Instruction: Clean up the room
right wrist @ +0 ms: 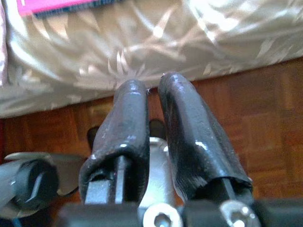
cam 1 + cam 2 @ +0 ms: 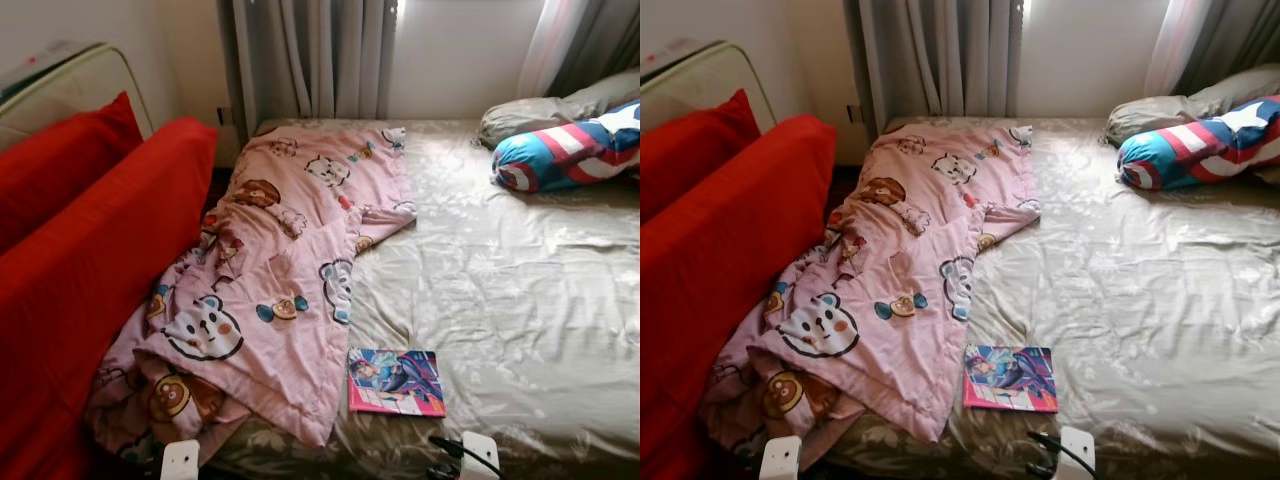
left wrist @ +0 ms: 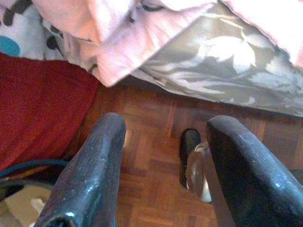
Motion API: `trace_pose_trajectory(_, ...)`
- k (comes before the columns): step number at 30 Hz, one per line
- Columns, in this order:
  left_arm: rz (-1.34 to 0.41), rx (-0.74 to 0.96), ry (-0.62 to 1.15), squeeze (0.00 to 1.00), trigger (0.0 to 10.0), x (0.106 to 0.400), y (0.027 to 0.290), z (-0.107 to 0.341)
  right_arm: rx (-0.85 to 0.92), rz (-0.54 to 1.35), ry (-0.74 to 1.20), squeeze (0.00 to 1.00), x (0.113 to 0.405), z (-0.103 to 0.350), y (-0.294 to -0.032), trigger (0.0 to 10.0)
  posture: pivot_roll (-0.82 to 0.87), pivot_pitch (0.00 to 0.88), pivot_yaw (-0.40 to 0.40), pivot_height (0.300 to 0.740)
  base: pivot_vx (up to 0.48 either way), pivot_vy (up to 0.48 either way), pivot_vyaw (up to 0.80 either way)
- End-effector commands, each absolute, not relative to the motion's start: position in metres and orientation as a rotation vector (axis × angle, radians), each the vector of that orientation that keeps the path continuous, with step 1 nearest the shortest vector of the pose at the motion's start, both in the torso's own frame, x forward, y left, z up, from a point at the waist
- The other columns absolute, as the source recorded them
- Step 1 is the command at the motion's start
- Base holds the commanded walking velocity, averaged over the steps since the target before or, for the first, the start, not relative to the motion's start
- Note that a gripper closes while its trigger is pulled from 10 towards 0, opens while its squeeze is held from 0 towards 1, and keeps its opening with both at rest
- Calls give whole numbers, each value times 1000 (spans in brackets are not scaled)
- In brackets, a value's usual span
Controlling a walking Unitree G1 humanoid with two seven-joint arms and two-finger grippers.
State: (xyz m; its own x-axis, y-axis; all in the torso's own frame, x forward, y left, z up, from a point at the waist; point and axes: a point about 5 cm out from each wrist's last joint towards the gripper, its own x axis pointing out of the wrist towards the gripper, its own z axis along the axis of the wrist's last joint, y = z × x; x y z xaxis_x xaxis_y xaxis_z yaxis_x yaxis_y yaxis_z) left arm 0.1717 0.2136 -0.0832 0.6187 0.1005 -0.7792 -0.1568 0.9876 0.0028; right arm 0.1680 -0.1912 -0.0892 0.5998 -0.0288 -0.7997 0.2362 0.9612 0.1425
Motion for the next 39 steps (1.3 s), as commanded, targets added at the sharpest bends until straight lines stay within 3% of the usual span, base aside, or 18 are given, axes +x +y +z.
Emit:
trace_pose_trajectory(1,144,-59,912,0,10000,170,215,-84,244,-165,895,0,173,-86,-200,10000,56,4,-6,740,0,0,0)
trace_pose_trajectory(6,127,-46,905,0,10000,177,214,-81,224,-178,886,0,169,-82,-224,10000,49,0,-2,740,0,0,0)
trace_pose_trajectory(11,112,-24,904,0,10000,179,215,-80,224,-179,889,0,166,-83,-224,10000,38,0,11,740,0,0,0)
trace_pose_trajectory(24,96,29,890,0,10000,189,229,-73,286,-166,906,0,168,-90,-183,10000,61,52,58,740,0,-182,0)
trace_pose_trajectory(39,102,-37,857,0,10000,200,222,-68,263,-149,874,0,173,-87,-186,10000,54,118,9,740,0,0,0)
